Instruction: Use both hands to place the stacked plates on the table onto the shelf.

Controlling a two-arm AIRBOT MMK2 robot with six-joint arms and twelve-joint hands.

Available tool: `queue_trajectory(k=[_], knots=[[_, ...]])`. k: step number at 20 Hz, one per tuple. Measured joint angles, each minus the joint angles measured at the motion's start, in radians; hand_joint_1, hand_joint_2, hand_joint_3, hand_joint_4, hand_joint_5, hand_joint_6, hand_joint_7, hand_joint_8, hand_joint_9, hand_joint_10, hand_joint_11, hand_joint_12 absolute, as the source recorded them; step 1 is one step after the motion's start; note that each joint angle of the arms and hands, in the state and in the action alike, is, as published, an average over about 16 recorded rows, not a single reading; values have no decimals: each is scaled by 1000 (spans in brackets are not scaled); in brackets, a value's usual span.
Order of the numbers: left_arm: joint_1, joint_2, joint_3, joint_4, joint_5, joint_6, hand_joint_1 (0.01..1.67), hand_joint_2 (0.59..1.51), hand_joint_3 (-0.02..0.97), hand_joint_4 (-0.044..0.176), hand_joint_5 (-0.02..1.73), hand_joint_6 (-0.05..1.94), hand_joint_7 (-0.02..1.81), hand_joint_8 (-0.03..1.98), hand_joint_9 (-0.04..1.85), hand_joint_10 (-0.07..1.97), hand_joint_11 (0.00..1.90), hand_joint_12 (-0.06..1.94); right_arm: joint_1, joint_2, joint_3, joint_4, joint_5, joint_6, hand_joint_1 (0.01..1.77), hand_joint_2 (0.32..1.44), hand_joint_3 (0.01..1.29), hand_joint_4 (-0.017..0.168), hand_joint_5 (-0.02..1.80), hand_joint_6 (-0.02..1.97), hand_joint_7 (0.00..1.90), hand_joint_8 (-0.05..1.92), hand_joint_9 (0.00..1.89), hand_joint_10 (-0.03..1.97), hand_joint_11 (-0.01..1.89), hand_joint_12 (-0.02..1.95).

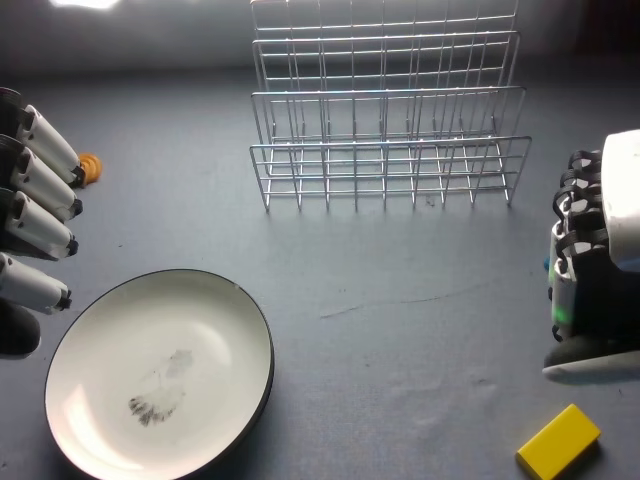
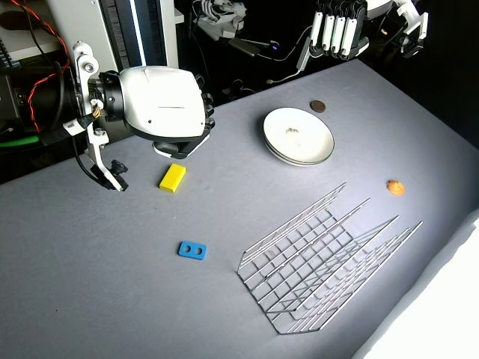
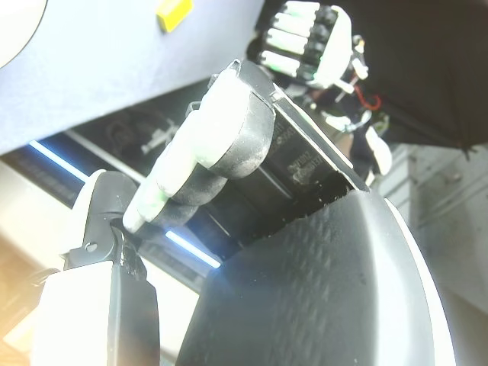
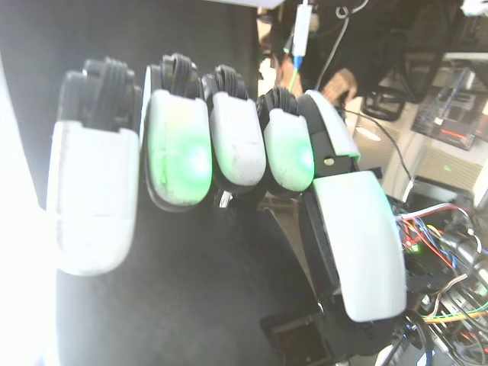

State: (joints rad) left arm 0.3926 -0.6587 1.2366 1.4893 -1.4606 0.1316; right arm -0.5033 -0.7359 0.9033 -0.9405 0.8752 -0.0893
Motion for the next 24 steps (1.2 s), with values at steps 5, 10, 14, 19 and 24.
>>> queue_trajectory(k=[5,10,14,19,24], knots=[[2,0,5,3,0,6,190,1151,14,28,528,530,553,521,546,506,486,610,4,0,-2,-1,-2,-4,153,1252,43,31,561,634,549,591,573,618,737,588],[4,0,9,1,0,12,87,1139,11,7,383,232,391,225,371,218,291,346,8,-1,-5,-1,-2,-7,270,1206,37,10,299,324,288,290,297,302,403,276],[8,-1,13,0,-1,19,21,1141,-1,2,298,2,293,-3,250,5,147,156,12,-2,-7,0,1,-21,527,1171,14,4,52,35,37,13,30,12,78,9],[14,-1,16,12,-2,11,23,1141,0,0,278,-1,272,-9,229,5,127,152,12,-4,-8,4,20,-53,906,1118,14,1,28,32,17,24,18,7,25,-3],[21,-1,19,52,0,-16,23,1142,2,0,263,-1,258,1,217,5,115,141,9,-10,-9,7,39,-89,1210,1084,15,0,19,31,10,26,22,5,20,-9]])
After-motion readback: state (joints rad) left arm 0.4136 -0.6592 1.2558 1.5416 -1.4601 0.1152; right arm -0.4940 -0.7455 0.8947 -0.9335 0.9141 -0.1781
